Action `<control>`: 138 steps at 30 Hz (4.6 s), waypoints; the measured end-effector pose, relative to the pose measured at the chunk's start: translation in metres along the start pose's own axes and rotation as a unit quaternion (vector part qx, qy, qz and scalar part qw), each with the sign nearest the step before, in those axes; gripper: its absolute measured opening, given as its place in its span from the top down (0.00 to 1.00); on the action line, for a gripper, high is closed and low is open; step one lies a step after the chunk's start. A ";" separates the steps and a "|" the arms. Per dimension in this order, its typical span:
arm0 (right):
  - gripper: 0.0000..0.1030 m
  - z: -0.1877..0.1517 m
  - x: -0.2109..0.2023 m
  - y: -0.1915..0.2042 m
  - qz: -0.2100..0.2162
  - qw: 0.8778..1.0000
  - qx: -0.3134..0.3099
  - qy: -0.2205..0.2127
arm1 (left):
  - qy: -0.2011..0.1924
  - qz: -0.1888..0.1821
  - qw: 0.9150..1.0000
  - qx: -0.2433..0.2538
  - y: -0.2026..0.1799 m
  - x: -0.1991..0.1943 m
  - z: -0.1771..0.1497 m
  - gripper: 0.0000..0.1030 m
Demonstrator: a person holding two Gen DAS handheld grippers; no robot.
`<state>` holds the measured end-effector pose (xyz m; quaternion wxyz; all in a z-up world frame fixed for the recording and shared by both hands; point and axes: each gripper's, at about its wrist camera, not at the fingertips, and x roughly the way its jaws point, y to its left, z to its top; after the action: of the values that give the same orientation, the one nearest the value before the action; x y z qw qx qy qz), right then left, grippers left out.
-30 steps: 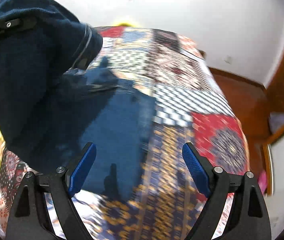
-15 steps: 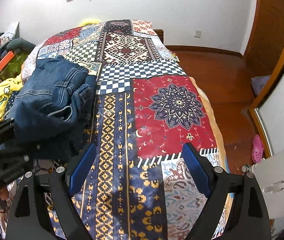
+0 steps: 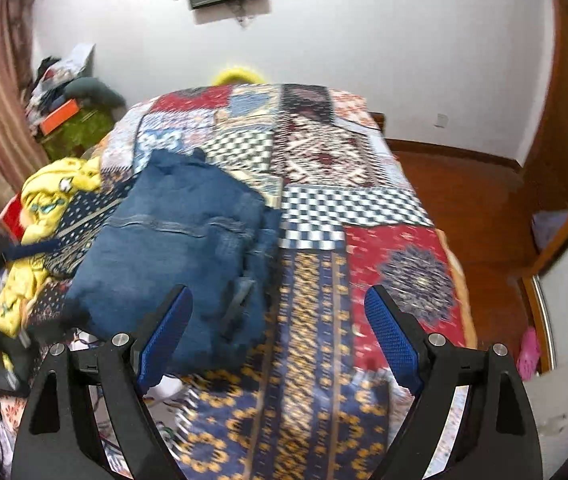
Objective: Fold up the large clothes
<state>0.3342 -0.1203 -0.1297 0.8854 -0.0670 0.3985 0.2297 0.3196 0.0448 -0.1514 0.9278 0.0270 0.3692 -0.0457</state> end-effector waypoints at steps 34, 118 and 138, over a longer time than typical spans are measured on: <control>0.05 -0.004 0.010 0.016 0.035 0.998 -0.049 0.014 | 0.027 0.099 0.993 -0.051 0.095 -0.012 -0.045 0.06; 0.30 0.099 0.242 0.250 0.164 0.970 -0.057 0.170 | 0.099 -0.042 0.938 -0.329 0.381 0.086 -0.079 0.27; 0.29 0.060 0.033 0.242 0.151 0.984 -0.088 -0.020 | -0.032 0.100 0.974 -0.203 0.257 -0.120 -0.082 0.27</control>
<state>0.2824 0.1233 -0.0977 0.8389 -0.0793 0.3646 0.3962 0.2033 0.3153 -0.1243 0.9251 -0.1261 0.3366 0.1225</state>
